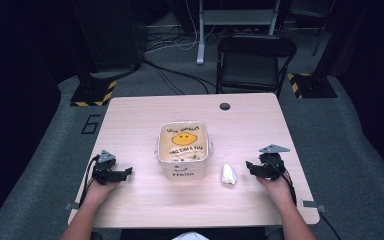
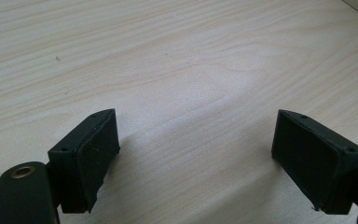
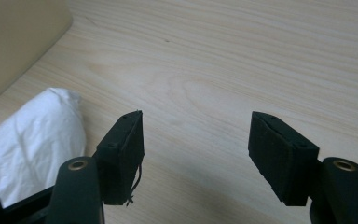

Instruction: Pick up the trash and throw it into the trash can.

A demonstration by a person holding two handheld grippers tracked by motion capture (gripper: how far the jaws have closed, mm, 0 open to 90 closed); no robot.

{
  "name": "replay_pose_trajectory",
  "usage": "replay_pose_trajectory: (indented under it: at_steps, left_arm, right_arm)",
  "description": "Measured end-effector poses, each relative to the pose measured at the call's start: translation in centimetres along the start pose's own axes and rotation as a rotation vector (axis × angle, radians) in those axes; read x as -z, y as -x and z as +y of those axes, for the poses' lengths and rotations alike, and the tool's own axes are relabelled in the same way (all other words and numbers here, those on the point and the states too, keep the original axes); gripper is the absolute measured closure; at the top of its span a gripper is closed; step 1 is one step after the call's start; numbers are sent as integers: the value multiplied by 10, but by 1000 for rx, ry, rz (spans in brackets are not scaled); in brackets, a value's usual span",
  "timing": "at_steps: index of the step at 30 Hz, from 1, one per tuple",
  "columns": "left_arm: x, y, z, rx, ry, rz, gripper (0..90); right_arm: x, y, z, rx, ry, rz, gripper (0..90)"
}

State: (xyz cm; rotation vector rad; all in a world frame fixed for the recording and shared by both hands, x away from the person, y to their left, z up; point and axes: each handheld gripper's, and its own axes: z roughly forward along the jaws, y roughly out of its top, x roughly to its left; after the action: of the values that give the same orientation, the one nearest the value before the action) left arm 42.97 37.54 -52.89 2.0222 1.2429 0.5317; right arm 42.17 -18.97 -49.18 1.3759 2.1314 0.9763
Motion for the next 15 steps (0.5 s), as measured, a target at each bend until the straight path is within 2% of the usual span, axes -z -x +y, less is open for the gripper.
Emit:
replay_pose_trajectory:
  at_steps: [6,15]
  left_arm:
    - [0,0,0,-1,0,0,149]
    - [0,0,0,-1,0,0,149]
  right_arm:
    - [4,-12,4,8,13,28,329]
    - [8,-23,9,14,38,88,327]
